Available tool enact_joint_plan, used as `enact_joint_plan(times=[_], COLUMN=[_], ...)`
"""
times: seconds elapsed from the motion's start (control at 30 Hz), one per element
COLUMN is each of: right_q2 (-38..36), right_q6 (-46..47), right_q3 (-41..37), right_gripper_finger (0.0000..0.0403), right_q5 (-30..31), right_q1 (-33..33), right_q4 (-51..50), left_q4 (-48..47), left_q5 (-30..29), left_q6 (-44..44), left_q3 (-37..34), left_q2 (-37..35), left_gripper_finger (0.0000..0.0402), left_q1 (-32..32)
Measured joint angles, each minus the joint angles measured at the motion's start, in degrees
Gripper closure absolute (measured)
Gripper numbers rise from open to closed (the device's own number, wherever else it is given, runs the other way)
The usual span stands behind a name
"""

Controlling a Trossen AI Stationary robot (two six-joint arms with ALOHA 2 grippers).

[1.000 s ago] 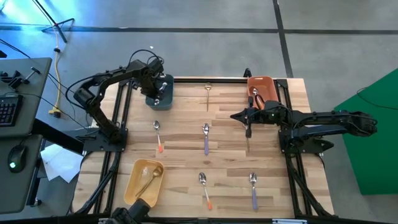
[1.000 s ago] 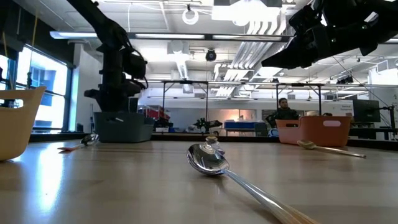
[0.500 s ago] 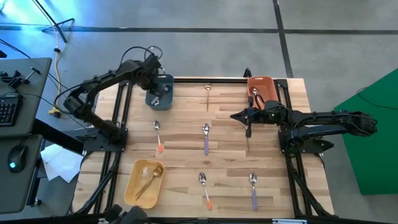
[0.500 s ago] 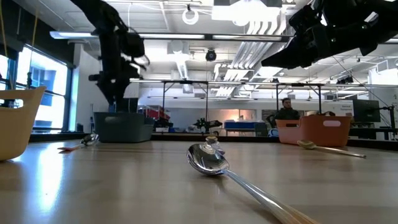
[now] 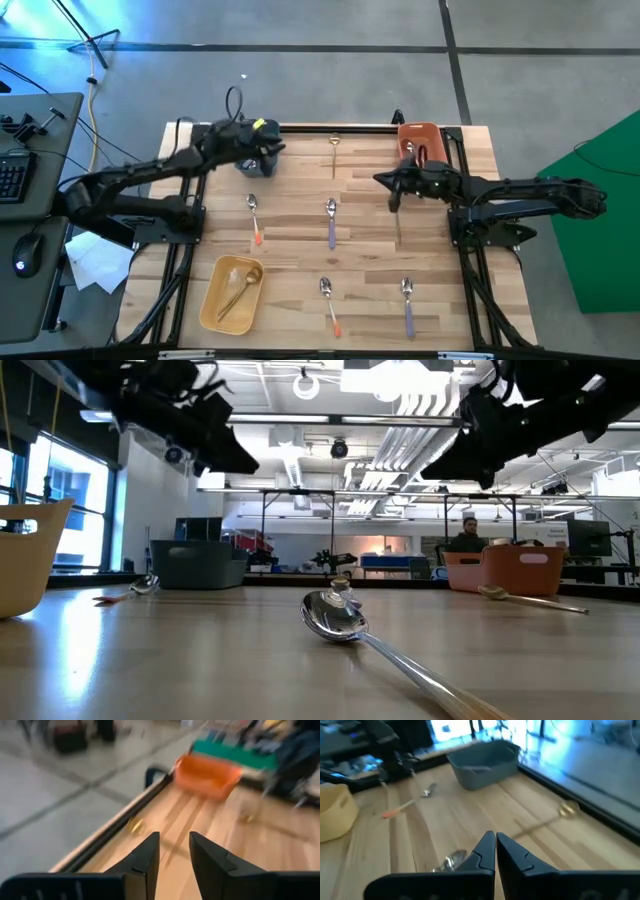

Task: Sort silverware by color (type)
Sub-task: Put the bottom gold spoon into the yellow bin

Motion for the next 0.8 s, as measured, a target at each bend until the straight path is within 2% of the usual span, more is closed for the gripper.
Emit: enact_joint_plan(times=[0.17, 0.33, 0.43, 0.57, 0.8], right_q2=[0.11, 0.35, 1.59, 4.67, 12.88], right_q6=[6.23, 18.46, 26.04, 35.73, 50.61], right_q3=[7.19, 12.51, 13.26, 12.73, 12.62], right_gripper_finger=[0.0383, 0.0345, 0.0319, 0.0293, 0.027], right_q5=[6.17, 10.25, 10.93, 11.37, 11.37], right_q1=[2.87, 6.35, 8.61, 11.78, 14.65], right_q4=[-16.1, -32.59, -39.43, -43.11, -50.49], left_q4=[22.43, 34.86, 38.78, 40.44, 40.46], left_q5=[2.44, 2.54, 2.53, 2.52, 2.52], left_q6=[0.32, -0.96, -1.58, -1.55, -0.03], left_q3=[-10.05, -16.51, -18.79, -20.1, -20.08], left_q2=[0.26, 1.33, 1.34, 1.34, 1.36], left_gripper_finger=[0.0324, 0.0333, 0.0338, 0.0343, 0.0349], left_q1=[-2.43, -3.22, -3.2, -3.19, -3.14])
